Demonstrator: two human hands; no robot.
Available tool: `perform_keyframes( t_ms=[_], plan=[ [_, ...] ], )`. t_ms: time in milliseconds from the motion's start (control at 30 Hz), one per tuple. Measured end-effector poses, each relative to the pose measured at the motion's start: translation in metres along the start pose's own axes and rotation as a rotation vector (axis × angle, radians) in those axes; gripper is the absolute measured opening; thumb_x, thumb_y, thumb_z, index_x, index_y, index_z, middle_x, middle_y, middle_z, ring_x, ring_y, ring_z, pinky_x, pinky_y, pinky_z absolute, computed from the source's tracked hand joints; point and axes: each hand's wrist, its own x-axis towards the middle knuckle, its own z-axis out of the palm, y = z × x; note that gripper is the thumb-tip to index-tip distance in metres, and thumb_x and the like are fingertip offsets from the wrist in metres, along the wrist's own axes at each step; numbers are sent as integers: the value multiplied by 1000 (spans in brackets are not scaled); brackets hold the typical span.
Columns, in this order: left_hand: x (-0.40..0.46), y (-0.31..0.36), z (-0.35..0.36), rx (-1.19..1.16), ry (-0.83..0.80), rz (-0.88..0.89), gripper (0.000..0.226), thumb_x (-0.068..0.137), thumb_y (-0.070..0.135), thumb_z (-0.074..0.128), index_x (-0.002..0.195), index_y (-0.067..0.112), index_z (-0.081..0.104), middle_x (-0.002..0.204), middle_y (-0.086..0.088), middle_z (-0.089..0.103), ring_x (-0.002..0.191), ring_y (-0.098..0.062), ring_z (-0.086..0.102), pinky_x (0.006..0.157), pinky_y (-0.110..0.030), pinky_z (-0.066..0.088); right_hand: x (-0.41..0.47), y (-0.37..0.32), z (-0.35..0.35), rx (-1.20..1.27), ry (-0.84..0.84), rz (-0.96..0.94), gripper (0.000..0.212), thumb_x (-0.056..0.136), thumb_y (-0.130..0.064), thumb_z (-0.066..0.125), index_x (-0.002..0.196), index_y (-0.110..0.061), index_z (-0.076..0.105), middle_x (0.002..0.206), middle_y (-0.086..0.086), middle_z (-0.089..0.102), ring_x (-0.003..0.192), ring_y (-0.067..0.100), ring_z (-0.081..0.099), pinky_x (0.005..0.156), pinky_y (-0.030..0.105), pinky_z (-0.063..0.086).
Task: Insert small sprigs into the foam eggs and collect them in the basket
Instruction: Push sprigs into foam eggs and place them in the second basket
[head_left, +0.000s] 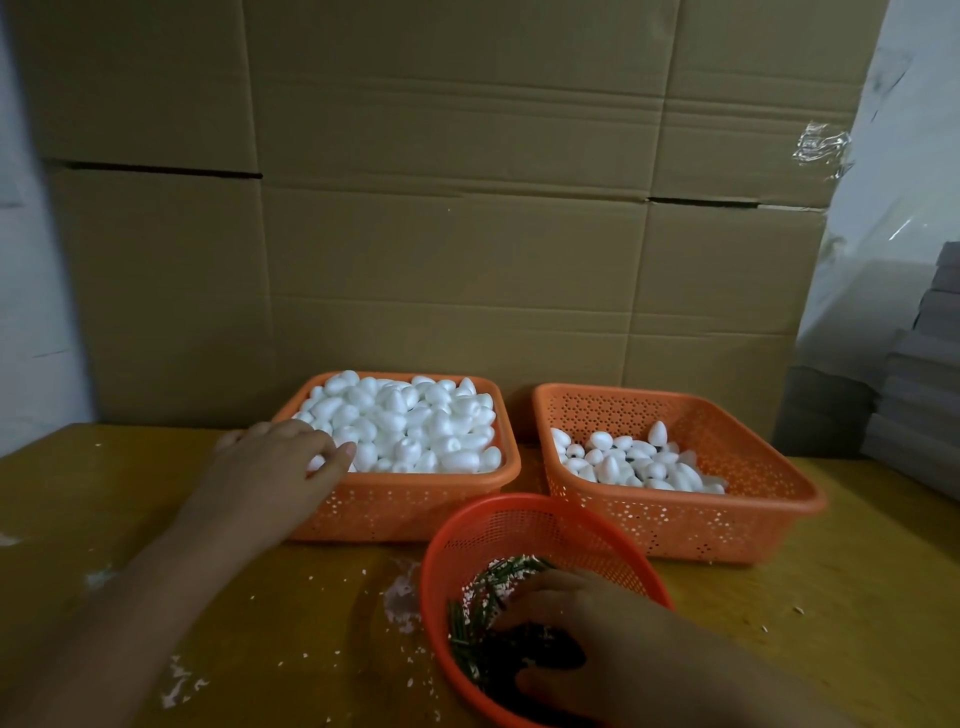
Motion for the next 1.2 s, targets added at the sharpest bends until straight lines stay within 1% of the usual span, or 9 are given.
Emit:
perform_keyframes(
  t_ms=[67, 200, 300, 433, 633, 733, 867, 1033, 1200],
  plan=[
    [1, 0, -7, 25, -12, 11, 38, 99, 46, 40, 68, 29, 55, 73, 9, 57, 85, -18, 58, 68, -32, 32, 0, 0, 0, 4, 1, -3, 48, 87, -51, 59, 133, -49, 44, 134, -29, 43, 125, -8, 35, 104, 17, 30],
    [3, 0, -17, 155, -72, 14, 34, 101, 39, 36, 91, 26, 65, 90, 3, 68, 88, -17, 61, 65, -31, 34, 0, 1, 0, 16, -1, -4, 45, 88, -51, 58, 131, -48, 47, 132, -28, 46, 122, -9, 37, 104, 18, 33],
    [1, 5, -22, 156, -101, 10, 33, 101, 42, 36, 93, 28, 65, 94, 5, 68, 89, -15, 61, 64, -30, 36, 0, 1, 0, 14, 6, -7, 44, 88, -52, 56, 131, -47, 48, 131, -27, 47, 122, -9, 37, 104, 19, 33],
    [-1, 6, -26, 159, -130, 17, 30, 100, 46, 39, 100, 32, 65, 104, 8, 68, 97, -15, 60, 74, -29, 43, 0, 1, 0, 12, 10, 0, 43, 89, -52, 56, 131, -47, 49, 131, -28, 47, 123, -8, 37, 104, 21, 34],
    [4, -2, -26, 170, -240, 63, 27, 103, 41, 34, 114, 40, 58, 125, 11, 57, 115, -15, 48, 95, -31, 40, -1, -1, -1, 1, 12, -7, 41, 90, -49, 56, 130, -44, 51, 130, -25, 49, 123, -5, 39, 107, 26, 37],
    [7, -7, -21, 5, -239, 58, 25, 102, 28, 42, 113, 41, 61, 124, 11, 54, 120, -16, 44, 101, -30, 35, -1, -2, -1, -10, 25, -13, 40, 90, -48, 56, 129, -42, 53, 130, -24, 50, 123, -3, 40, 107, 26, 37],
    [9, -8, -19, -256, -124, 109, 38, 93, 4, 54, 90, 41, 62, 96, 13, 55, 104, -16, 48, 86, -28, 35, -1, -3, -1, -15, 9, -30, 39, 91, -47, 56, 129, -42, 53, 130, -23, 50, 123, -3, 40, 106, 27, 37],
    [5, 10, -22, -457, 7, 177, 31, 95, 8, 55, 86, 34, 69, 85, 17, 64, 83, 1, 53, 69, -8, 33, -1, -2, 0, -12, 8, -35, 40, 90, -48, 55, 130, -42, 52, 130, -23, 50, 124, -2, 39, 106, 25, 36],
    [-11, 55, -34, -873, -32, 149, 25, 98, 14, 53, 85, 24, 70, 68, 14, 69, 62, 2, 60, 64, -15, 47, -1, -3, 0, -20, 17, -55, 42, 89, -51, 54, 131, -44, 50, 130, -25, 49, 123, -6, 38, 105, 26, 38]
  ],
)
